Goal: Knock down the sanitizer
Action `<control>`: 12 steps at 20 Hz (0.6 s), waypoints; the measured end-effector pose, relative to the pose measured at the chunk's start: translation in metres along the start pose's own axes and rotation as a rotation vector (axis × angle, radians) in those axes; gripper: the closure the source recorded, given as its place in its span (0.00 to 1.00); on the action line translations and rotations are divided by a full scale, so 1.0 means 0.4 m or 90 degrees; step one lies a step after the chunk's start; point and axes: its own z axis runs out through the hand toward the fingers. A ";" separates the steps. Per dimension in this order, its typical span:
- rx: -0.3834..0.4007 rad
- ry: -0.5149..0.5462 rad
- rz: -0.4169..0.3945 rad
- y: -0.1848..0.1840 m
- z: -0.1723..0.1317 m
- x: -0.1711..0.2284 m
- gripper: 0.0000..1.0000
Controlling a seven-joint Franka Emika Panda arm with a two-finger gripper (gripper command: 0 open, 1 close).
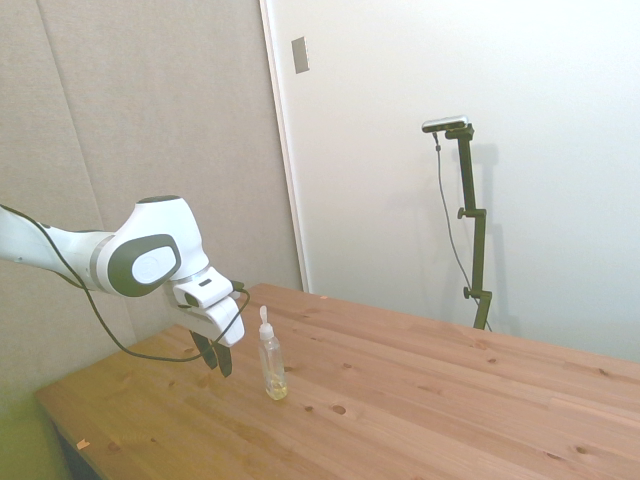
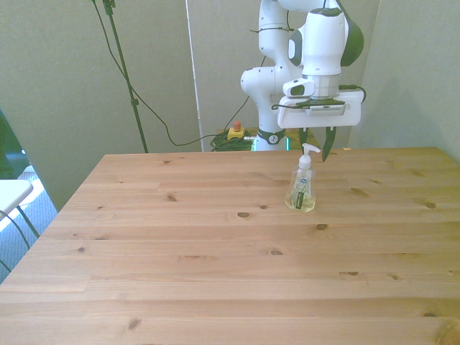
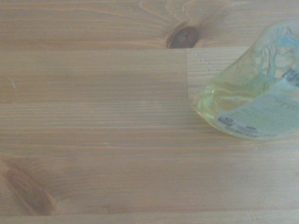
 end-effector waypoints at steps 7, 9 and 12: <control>-0.008 0.009 0.007 -0.036 0.014 0.018 1.00; -0.008 0.014 0.013 -0.046 0.015 0.028 1.00; -0.010 0.021 0.022 -0.054 0.015 0.049 1.00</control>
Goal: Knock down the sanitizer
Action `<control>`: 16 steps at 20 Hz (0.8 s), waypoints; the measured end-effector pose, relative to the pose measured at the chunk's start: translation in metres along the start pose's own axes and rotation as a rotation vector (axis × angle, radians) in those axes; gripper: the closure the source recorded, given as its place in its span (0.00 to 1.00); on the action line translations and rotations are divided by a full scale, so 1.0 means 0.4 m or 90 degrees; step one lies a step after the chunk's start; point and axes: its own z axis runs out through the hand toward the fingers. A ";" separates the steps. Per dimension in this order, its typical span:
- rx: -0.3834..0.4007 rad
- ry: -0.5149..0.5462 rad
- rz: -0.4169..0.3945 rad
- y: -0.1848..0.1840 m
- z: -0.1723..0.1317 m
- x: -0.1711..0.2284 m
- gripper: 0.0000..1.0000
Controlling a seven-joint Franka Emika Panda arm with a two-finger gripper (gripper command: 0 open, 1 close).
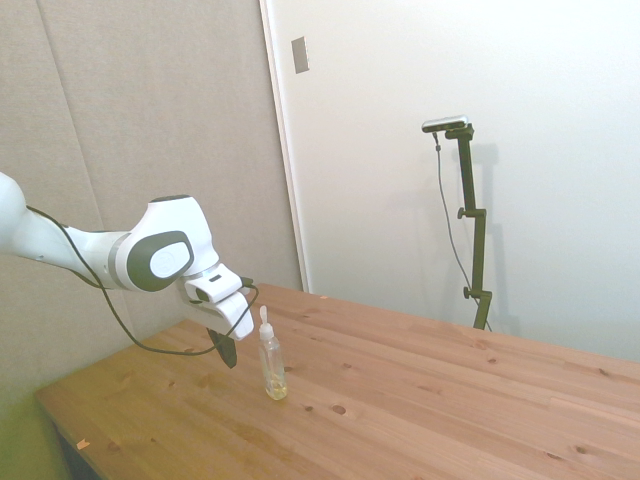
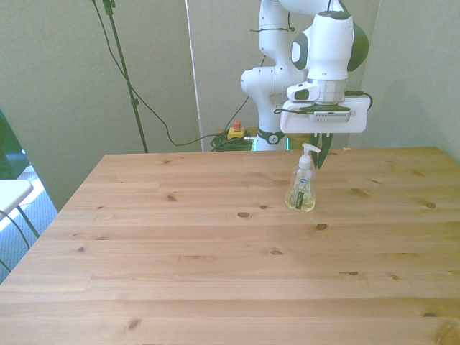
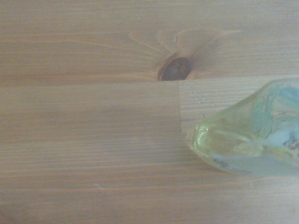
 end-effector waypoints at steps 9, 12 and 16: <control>-0.002 0.022 0.044 -0.012 -0.004 0.096 1.00; -0.002 0.039 0.064 -0.023 0.006 0.142 1.00; 0.006 0.047 0.091 -0.023 0.014 0.202 1.00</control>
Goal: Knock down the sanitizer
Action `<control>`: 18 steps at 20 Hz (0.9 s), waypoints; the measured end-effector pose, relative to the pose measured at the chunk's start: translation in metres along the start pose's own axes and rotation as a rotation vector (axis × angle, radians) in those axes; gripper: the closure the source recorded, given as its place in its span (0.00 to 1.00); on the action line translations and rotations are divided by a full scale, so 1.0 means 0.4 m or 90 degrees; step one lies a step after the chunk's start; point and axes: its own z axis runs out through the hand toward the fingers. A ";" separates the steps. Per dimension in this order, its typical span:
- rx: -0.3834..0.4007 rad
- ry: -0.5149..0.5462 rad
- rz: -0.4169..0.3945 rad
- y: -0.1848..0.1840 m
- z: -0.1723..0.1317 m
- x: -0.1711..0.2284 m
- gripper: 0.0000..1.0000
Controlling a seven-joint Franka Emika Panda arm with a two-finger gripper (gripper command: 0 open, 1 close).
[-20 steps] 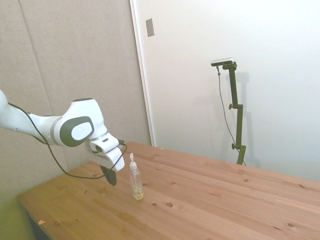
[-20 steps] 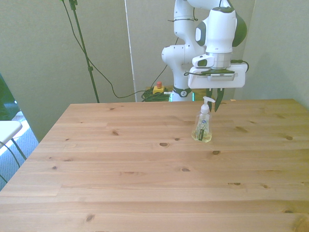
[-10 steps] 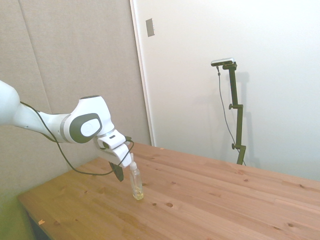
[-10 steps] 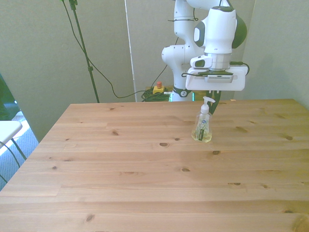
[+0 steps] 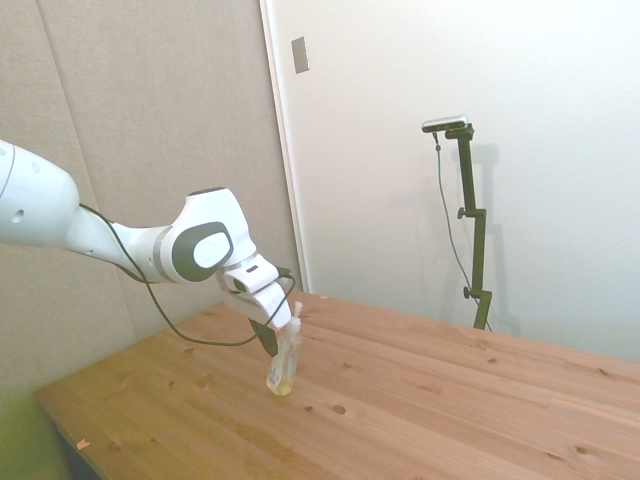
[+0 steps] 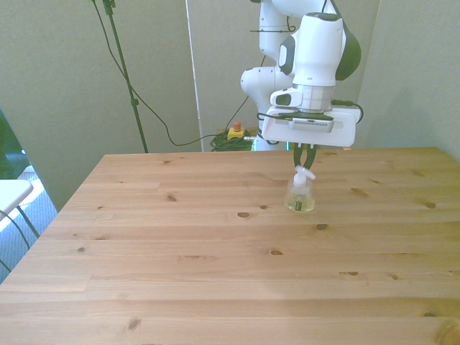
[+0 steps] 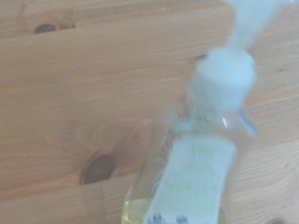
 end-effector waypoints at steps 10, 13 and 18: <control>0.020 0.020 0.025 -0.002 -0.004 0.055 0.00; 0.020 0.018 0.017 -0.009 -0.004 0.039 0.00; 0.022 0.017 0.006 -0.012 -0.011 0.014 0.00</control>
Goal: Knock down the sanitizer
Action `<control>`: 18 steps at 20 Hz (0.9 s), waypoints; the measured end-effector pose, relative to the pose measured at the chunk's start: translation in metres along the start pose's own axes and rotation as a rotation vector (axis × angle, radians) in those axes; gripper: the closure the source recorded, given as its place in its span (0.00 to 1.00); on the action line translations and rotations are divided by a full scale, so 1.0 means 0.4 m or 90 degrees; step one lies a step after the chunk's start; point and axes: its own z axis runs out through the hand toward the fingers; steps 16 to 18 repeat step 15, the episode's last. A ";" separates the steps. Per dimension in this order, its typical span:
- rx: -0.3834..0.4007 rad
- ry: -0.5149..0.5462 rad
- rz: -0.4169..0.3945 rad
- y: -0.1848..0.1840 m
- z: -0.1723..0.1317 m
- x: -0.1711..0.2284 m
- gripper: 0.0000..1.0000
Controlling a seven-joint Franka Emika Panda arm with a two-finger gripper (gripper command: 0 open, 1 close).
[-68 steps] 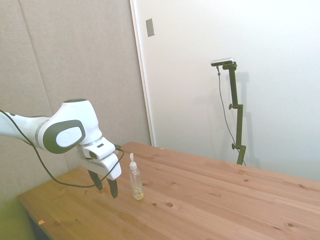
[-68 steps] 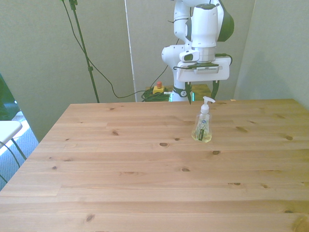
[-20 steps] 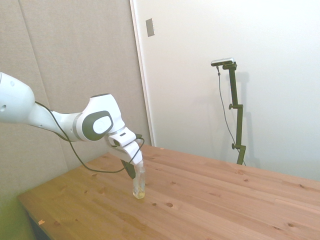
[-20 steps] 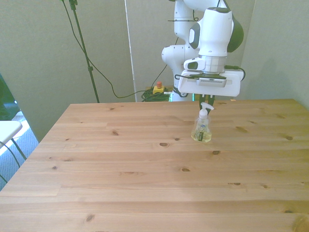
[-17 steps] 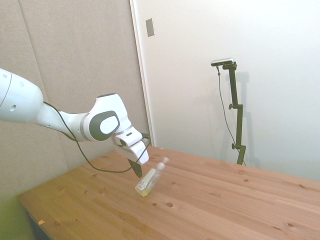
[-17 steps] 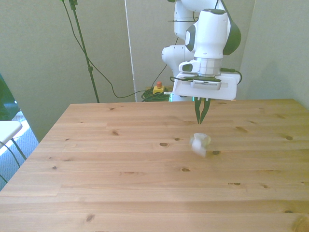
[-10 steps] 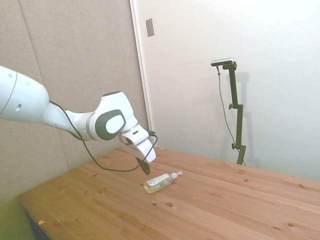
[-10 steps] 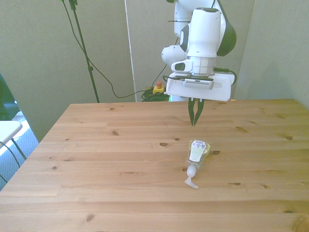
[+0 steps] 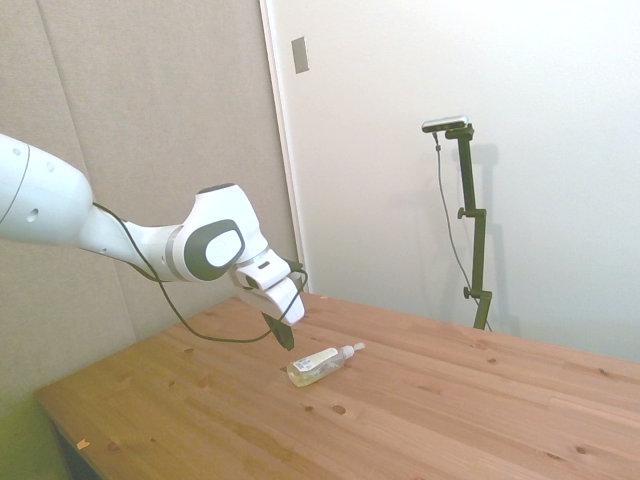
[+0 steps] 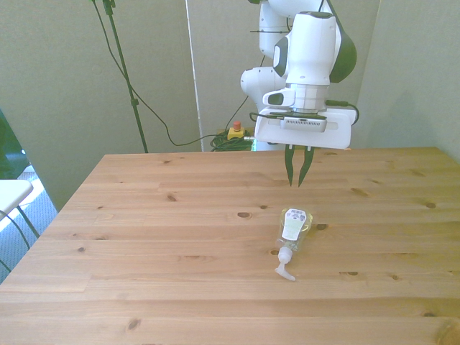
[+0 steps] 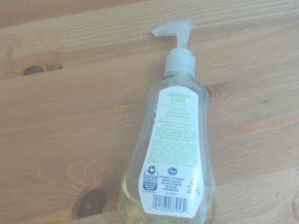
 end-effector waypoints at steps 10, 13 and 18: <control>-0.015 -0.030 -0.040 0.033 -0.028 -0.093 0.00; -0.018 -0.038 -0.057 0.046 -0.035 -0.122 0.00; -0.018 -0.046 -0.064 0.055 -0.038 -0.142 0.00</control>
